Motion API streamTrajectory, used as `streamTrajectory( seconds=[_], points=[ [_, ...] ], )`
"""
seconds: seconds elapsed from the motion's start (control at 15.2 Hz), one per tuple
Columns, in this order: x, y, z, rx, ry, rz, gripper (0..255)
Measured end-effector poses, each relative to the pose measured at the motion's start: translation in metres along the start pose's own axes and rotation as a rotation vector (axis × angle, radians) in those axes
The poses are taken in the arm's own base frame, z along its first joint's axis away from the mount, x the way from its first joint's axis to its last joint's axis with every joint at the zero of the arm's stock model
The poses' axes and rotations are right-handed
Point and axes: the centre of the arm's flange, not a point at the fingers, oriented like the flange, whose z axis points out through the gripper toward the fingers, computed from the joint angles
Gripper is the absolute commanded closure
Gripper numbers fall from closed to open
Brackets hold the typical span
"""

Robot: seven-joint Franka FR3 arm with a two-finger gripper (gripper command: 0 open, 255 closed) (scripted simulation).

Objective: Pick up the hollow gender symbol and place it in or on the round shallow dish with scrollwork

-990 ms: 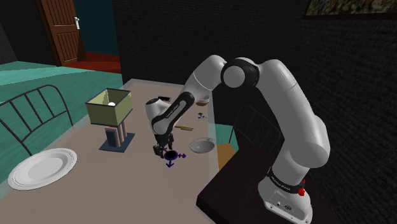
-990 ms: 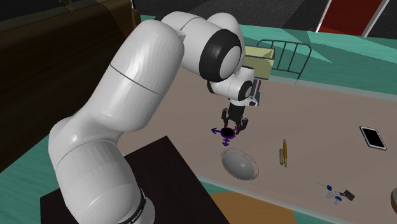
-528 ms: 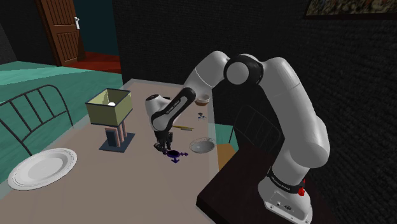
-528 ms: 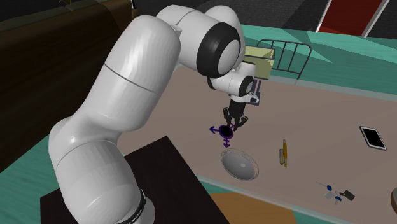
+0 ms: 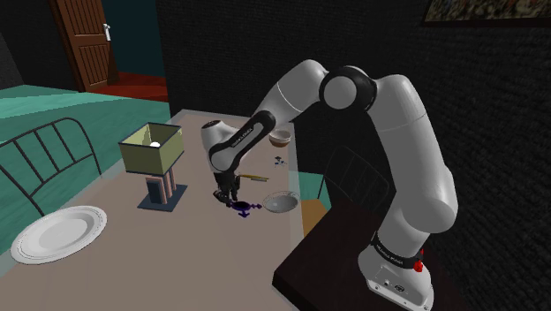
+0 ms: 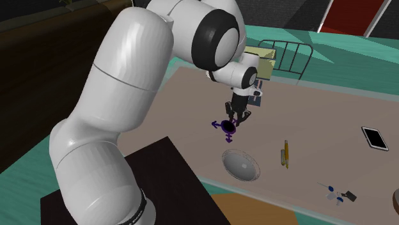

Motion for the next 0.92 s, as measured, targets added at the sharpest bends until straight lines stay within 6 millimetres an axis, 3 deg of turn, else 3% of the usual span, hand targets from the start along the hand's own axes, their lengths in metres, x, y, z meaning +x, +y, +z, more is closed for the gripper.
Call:
streamTrajectory(
  seconds=[0.73,0.92],
  points=[
    [-0.013,0.003,-0.054,0.000,0.000,0.000,255],
    [-0.030,0.024,-0.051,0.000,0.000,0.000,255]
  ],
)
